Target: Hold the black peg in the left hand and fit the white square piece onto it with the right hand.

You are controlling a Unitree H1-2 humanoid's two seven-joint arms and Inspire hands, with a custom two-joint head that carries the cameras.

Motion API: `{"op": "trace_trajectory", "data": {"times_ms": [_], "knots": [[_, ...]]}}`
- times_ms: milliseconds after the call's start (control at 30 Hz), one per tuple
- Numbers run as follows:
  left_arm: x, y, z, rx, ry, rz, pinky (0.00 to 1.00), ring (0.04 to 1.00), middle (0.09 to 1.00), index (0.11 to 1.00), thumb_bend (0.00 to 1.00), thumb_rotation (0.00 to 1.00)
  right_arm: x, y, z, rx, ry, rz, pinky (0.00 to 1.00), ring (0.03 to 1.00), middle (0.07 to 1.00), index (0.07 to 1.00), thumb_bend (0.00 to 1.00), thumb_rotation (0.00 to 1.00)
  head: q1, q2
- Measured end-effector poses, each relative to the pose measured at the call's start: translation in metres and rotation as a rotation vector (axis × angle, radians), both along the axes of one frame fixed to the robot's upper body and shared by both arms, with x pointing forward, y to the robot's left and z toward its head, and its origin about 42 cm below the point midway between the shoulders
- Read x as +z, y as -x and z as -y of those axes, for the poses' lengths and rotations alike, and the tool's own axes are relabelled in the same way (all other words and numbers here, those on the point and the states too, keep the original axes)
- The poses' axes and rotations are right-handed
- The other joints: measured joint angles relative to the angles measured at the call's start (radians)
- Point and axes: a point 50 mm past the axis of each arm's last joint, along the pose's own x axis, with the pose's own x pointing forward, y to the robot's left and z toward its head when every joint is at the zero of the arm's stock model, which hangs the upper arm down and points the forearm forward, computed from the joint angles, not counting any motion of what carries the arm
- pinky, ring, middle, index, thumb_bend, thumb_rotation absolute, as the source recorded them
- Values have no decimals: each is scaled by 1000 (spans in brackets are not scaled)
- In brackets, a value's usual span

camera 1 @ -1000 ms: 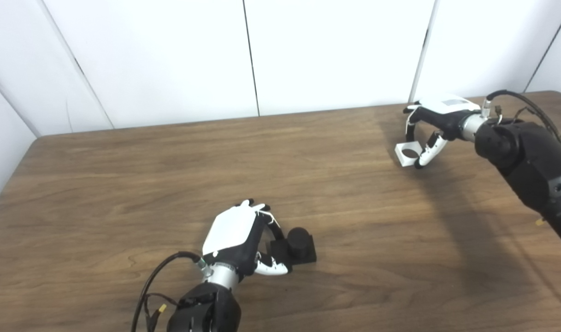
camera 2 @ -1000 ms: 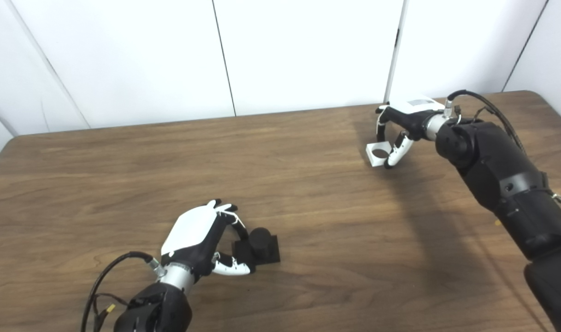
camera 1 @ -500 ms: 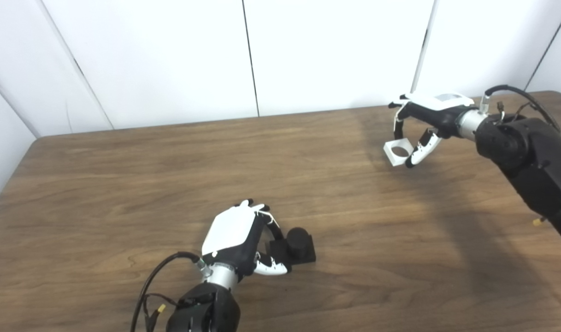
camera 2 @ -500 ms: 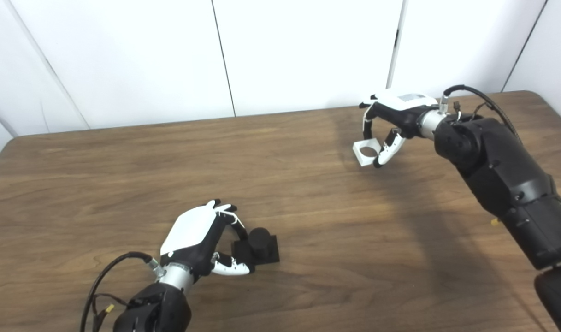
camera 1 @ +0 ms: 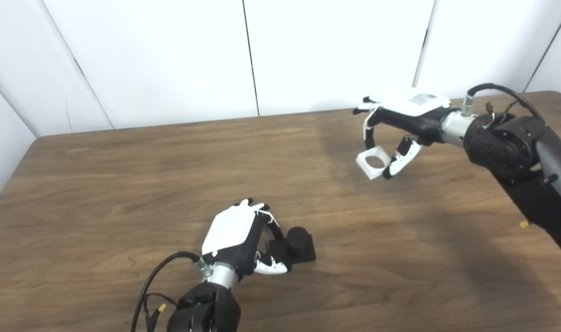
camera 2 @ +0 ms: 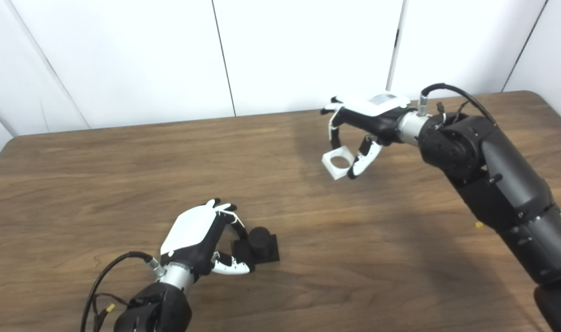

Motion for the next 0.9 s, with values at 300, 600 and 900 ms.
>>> {"op": "trace_trajectory", "data": {"times_ms": [300, 600, 900], "knots": [[0, 0, 3, 0, 3, 1, 1000, 1000, 907, 487, 524, 54, 11, 21, -18, 73, 9, -7, 995, 1000, 936, 492, 525, 146, 9, -3], [-1, -1, 5, 9, -4, 12, 1000, 1000, 906, 487, 524, 54, 11, 37, -38, 140, -18, -39, 1000, 1000, 943, 492, 525, 145, 17, 0], [-1, -1, 5, 9, -3, 12, 1000, 1000, 908, 487, 524, 55, 12, 49, -56, 208, -26, -53, 1000, 1000, 938, 491, 525, 145, 20, 6]]}}
